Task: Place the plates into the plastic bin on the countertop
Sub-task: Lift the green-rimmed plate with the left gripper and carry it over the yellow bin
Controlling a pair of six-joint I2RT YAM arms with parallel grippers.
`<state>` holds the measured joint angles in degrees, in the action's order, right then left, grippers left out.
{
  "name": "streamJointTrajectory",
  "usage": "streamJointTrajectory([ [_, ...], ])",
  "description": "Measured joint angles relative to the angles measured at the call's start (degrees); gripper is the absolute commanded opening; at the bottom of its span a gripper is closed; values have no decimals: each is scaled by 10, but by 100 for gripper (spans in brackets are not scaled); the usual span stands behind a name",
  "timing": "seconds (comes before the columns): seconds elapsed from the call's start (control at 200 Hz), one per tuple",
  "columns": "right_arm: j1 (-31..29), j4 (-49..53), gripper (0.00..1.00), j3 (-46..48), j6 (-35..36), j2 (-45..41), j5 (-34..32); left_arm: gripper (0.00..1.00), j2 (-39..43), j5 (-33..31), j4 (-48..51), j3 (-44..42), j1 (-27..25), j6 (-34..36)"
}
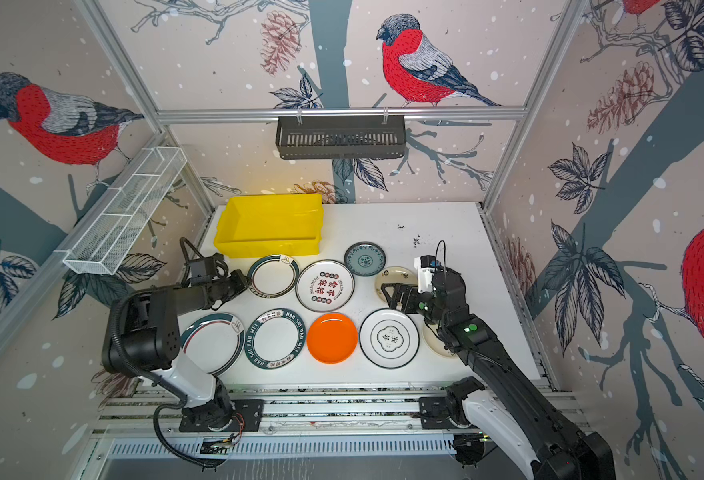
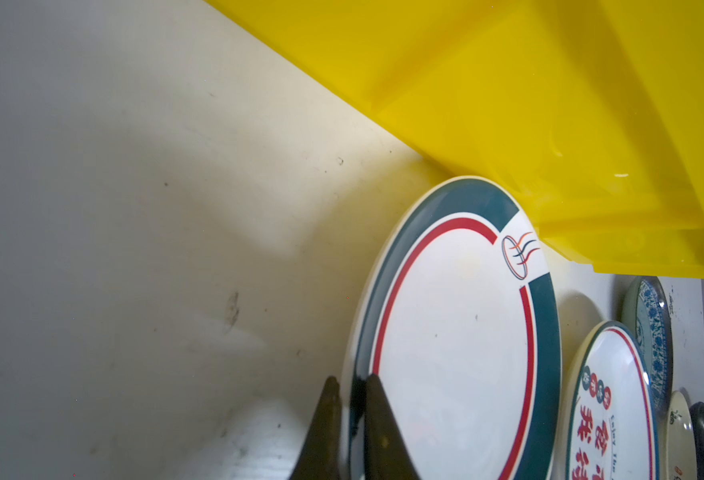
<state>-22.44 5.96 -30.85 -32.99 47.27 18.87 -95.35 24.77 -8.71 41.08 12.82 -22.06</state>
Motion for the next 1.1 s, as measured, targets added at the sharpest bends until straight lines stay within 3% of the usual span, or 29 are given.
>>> streamJointTrajectory([
  [0.13,0,0,100,0,0,0,0,0,6,-8,3,0,-7,0],
  [0.496,0,0,100,3,0,0,0,0,31,-12,17,-1,-14,-1],
  [1.102,-1,-1,100,8,0,-4,0,0,212,-54,90,-13,-37,-10],
])
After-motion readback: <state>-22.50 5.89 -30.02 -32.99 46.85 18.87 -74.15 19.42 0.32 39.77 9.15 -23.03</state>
